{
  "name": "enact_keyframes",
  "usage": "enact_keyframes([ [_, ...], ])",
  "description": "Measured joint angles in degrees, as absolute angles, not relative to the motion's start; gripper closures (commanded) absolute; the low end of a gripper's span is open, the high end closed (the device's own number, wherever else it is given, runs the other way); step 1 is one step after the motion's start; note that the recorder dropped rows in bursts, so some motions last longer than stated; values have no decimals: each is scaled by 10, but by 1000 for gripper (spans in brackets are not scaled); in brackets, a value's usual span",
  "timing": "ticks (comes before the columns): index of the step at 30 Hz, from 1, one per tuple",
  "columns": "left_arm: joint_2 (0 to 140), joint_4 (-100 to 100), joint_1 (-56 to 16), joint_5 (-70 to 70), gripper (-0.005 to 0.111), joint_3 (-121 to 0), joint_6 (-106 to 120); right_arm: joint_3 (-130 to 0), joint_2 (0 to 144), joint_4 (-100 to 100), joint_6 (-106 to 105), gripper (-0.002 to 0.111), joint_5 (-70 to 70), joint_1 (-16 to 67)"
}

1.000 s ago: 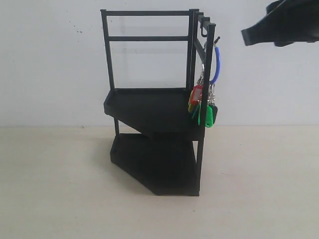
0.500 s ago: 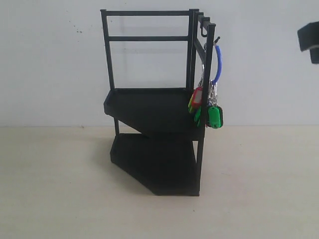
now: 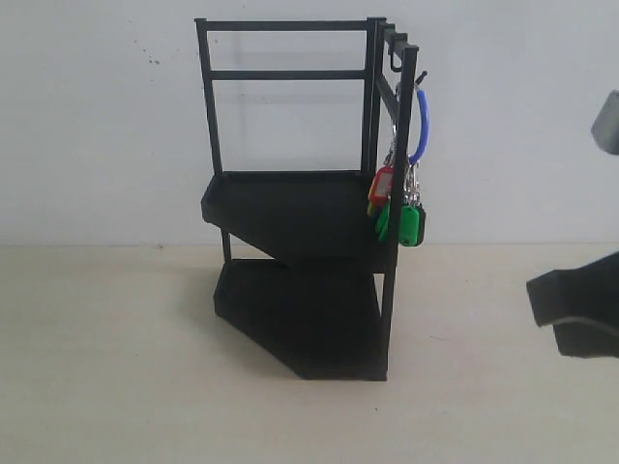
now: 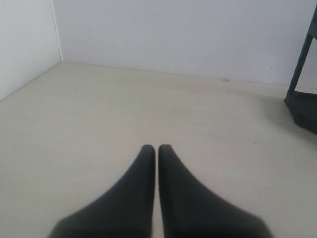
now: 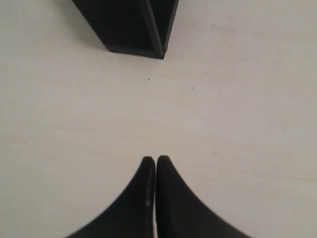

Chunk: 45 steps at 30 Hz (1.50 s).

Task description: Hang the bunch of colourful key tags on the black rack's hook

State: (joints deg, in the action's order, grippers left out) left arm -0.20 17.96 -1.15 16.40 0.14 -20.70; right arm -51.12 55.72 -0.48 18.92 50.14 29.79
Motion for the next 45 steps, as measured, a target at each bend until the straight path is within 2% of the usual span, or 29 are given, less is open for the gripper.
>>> enact_keyframes([
  [11,-2,180,-11,164,102,1,-207,-498,557,5,201,108,466,298],
  [15,-2,180,-11,164,102,1,-207,-449,536,5,201,108,376,289],
  [18,-2,180,-11,164,102,1,-207,-362,482,5,201,108,237,268],
  [22,-2,180,-11,164,102,1,-207,-254,384,5,206,108,141,221],
  [34,-2,180,-11,164,102,1,-207,-110,128,5,218,108,115,81],
  [41,-2,180,-11,164,102,1,-207,-95,66,21,276,108,117,67],
  [45,-2,180,-11,164,102,1,-207,-95,66,23,224,108,117,67],
])
